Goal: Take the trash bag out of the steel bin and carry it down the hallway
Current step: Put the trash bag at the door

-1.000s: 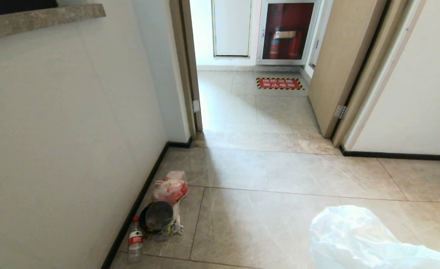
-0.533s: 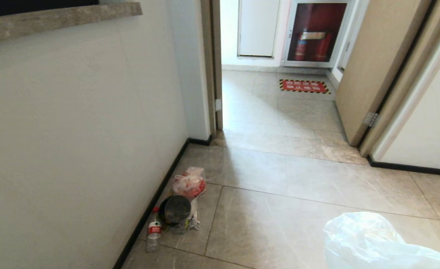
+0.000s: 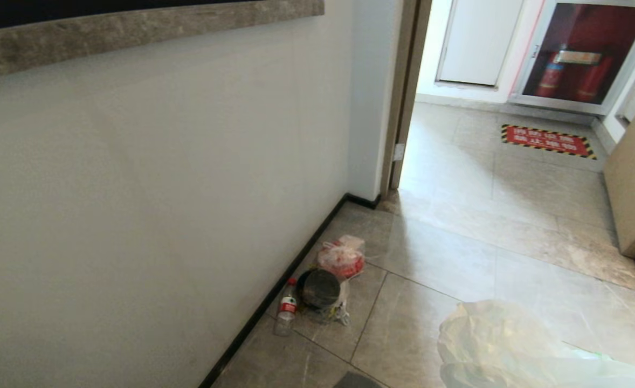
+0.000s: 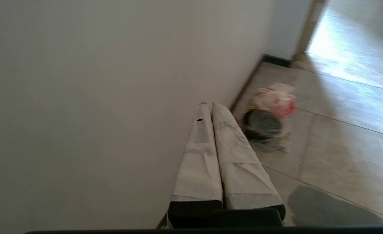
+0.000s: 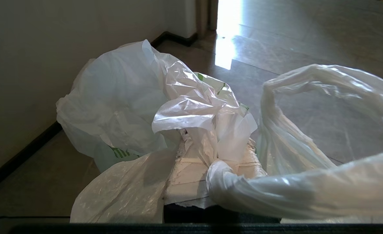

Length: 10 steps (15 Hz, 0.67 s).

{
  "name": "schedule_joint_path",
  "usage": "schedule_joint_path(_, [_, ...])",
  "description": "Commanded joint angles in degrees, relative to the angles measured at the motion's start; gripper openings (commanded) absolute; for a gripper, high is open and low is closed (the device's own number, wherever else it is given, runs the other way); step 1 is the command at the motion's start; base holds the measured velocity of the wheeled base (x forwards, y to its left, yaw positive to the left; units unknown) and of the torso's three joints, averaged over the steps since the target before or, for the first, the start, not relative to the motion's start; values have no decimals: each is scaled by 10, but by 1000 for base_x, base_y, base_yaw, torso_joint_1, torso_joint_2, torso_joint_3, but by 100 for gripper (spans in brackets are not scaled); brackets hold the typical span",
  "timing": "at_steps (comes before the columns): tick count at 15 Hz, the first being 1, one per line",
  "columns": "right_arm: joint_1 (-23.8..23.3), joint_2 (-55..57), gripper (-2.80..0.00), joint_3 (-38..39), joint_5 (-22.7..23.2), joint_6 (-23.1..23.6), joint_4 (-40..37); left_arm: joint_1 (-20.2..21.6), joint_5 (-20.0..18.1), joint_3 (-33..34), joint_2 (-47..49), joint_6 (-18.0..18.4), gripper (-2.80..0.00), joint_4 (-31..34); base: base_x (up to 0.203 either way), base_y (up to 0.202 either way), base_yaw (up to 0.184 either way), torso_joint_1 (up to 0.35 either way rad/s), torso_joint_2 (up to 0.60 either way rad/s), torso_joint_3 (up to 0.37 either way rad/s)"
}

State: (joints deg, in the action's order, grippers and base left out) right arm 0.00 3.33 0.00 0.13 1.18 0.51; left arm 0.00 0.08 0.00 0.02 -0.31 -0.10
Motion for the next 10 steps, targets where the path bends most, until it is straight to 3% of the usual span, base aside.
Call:
schedule_joint_path(1, [0, 0, -280, 1, 0, 0, 0, 0, 1, 1, -1, 0, -280, 0, 4, -12, 168, 2, 2, 2])
schedule_joint_path(10, [0, 0, -280, 1, 0, 0, 0, 0, 1, 1, -1, 0, -280, 0, 1, -11, 173, 2, 2, 2])
